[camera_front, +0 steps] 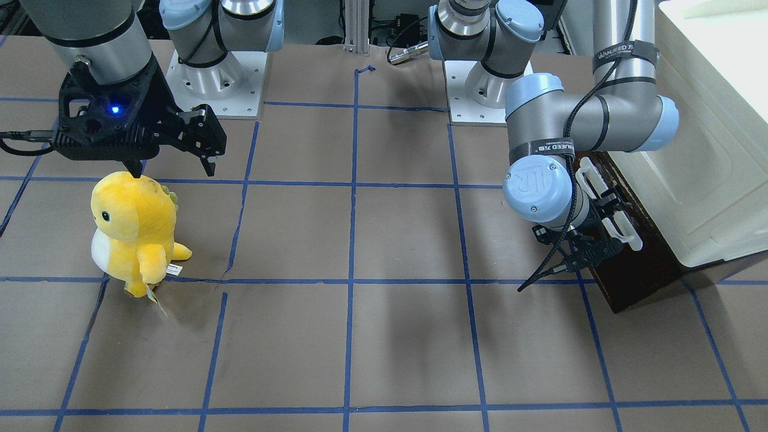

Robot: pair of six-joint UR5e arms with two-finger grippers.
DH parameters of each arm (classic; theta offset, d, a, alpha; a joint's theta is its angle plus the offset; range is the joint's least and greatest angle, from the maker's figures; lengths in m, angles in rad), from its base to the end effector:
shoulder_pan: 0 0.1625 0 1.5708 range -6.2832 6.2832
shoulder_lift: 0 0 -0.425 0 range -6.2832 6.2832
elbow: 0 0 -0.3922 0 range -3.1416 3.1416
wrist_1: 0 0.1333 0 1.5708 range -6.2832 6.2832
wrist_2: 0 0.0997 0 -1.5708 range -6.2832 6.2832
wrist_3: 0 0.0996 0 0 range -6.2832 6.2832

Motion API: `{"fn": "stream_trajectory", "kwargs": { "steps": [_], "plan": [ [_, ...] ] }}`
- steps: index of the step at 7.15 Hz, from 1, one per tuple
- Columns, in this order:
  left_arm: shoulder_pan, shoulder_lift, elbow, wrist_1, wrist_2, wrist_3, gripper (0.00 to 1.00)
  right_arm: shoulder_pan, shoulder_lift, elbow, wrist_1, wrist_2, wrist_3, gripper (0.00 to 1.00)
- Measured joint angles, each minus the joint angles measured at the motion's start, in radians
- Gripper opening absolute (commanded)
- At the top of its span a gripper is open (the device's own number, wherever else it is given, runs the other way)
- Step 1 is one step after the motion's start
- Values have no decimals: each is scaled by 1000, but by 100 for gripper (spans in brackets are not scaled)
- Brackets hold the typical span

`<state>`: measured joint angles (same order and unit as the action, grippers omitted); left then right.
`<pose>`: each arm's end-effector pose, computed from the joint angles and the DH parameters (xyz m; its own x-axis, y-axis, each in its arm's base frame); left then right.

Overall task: Pull drawer sideways
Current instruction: 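Move the left gripper down to the white drawer handle, then close the left gripper around the white bar handle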

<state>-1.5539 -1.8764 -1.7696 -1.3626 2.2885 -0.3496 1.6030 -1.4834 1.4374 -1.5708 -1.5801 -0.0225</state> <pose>-0.0586 -0.5457 0.2774 -0.7052 -0.1592 -0.6910 -0.2743 0.9598 0.0588 0.1495 -0.5285 0.5090 -0.9985 -0.0542 0.0103 -0.0546 0.9975 -0.0458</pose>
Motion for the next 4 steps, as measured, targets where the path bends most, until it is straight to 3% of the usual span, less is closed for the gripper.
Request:
{"fn": "stream_trajectory", "kwargs": {
  "steps": [2,4],
  "plan": [
    [3,1,-3,-2,23,-6,74,0,0,0,0,0,1,100],
    [6,1,-6,-4,25,-20,75,0,0,0,0,0,1,100]
  ]
}}
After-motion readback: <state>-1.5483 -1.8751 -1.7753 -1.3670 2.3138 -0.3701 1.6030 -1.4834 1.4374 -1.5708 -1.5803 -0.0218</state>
